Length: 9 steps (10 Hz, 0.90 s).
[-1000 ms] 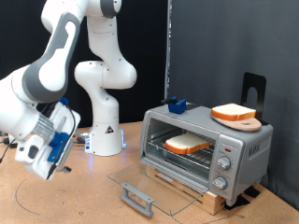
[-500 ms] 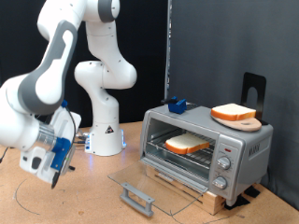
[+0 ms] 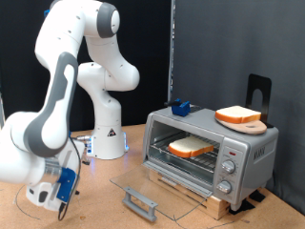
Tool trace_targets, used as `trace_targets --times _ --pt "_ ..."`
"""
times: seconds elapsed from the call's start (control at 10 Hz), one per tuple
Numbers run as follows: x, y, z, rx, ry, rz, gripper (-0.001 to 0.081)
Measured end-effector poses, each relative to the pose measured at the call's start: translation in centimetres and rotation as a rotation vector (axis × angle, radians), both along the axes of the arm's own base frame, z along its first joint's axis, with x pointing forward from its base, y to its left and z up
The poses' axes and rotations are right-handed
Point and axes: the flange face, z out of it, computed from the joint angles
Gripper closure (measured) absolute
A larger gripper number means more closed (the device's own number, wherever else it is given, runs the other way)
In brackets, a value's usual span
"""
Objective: Make a piece of toast with the oven
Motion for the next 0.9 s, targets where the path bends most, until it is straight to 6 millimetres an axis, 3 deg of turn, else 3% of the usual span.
trace_targets --times 0.6,0.9 --pt "-1.4 6.6 -2.8 0.064 -0.018 0.073 -0.0003" --pt "-2.4 9.6 -2.4 0.107 -0.019 0.077 -0.0003"
